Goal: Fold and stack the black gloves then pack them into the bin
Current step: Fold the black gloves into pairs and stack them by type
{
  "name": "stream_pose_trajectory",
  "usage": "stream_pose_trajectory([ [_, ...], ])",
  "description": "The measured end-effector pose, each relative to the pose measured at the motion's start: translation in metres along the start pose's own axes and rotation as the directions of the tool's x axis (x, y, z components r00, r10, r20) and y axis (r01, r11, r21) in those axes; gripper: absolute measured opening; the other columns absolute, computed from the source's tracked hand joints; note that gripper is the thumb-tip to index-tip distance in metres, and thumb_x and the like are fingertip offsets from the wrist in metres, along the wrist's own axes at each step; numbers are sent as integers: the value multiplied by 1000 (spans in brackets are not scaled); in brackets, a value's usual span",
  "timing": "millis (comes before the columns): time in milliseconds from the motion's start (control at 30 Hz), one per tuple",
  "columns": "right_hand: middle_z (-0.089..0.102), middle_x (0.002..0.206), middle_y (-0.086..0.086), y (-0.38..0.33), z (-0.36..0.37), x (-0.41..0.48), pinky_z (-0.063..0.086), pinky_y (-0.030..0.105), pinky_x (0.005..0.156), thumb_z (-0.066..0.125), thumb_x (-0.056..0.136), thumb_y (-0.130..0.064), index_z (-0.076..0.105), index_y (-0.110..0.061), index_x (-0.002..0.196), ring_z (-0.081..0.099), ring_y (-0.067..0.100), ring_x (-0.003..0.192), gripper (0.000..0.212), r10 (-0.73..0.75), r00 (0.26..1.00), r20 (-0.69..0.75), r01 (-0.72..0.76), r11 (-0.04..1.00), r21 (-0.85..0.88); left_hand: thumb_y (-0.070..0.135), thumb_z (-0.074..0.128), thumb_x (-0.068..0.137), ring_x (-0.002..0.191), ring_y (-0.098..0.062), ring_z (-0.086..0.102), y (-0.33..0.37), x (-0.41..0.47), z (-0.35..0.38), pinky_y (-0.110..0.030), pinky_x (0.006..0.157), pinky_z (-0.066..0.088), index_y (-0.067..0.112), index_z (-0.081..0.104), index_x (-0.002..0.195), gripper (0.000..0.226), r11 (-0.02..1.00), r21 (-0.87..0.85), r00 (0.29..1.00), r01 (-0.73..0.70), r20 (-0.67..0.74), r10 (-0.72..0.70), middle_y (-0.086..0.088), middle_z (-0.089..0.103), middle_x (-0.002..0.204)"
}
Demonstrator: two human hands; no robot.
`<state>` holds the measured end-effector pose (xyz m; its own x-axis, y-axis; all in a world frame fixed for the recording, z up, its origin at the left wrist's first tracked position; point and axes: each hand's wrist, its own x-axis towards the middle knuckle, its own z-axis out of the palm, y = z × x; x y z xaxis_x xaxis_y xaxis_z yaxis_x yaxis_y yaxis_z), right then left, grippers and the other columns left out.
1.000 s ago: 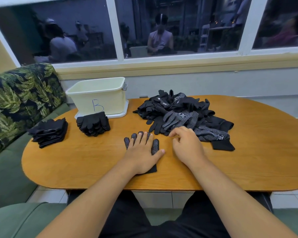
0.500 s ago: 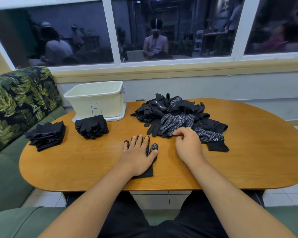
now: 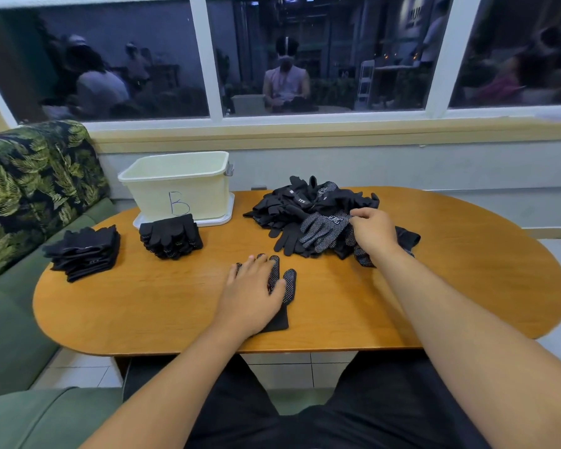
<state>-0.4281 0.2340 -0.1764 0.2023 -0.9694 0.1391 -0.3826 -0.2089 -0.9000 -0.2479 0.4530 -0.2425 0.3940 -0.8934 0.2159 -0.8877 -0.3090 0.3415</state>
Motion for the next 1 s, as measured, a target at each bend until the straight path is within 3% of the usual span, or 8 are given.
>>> stream_pose_trajectory([
  [167,78,105,-10,-20,-16,0,57,31,89,74,97,-23,82,-25,103,70,9,93,10,-135,984,-118,151,980,131,77,15,103,164,-20,-10,7,2,3,-50,133,-3,30,2,171,83,984,164,967,-62,256,18,2,-5,179],
  [267,76,94,-9,-36,-29,4,58,36,84,84,89,-24,76,-24,91,71,14,88,8,-162,978,-131,182,971,157,79,14,102,164,-19,-14,8,-4,2,-50,133,-5,31,-2,171,86,983,173,959,-67,284,15,3,-9,178],
  [433,67,123,-6,-55,-45,-8,59,43,97,82,92,-18,75,-41,104,68,17,112,26,-228,972,52,212,953,216,77,16,103,164,-16,-9,7,-6,4,-48,133,-2,31,5,171,83,990,129,973,-60,231,29,4,-3,179],
  [600,72,129,-16,-70,-48,-36,50,23,105,75,97,-3,76,-30,129,64,-3,123,41,-331,909,253,237,910,341,68,25,108,163,-7,4,13,-12,-14,-43,133,2,31,27,168,70,986,-166,993,-27,106,45,12,18,176],
  [667,75,132,-11,-73,-44,-44,54,30,107,74,97,0,76,-27,130,68,7,126,43,-346,885,311,197,884,423,64,32,109,157,-6,24,23,-4,-35,-37,128,18,34,37,164,62,892,-450,996,49,88,-10,18,35,166],
  [767,75,133,-6,-77,-35,-54,57,40,105,72,97,4,75,-25,131,71,19,125,45,-351,855,382,122,851,511,64,44,107,137,-11,55,42,20,-69,-40,119,38,32,55,151,55,520,-840,988,156,124,-95,17,58,148],
  [867,74,135,-5,-81,-25,-63,55,45,108,71,96,6,74,-24,132,70,20,127,46,-381,827,413,107,828,550,38,60,108,116,-24,73,52,35,-96,-42,98,58,12,62,138,40,174,-972,982,158,136,-130,-4,73,132],
  [1000,76,130,3,-88,-19,-69,59,47,103,73,96,5,68,-19,138,74,26,120,49,-354,824,443,52,825,563,20,67,105,100,-24,76,52,43,-116,-39,79,62,8,64,118,17,148,-986,985,79,54,-166,-15,78,113],
])
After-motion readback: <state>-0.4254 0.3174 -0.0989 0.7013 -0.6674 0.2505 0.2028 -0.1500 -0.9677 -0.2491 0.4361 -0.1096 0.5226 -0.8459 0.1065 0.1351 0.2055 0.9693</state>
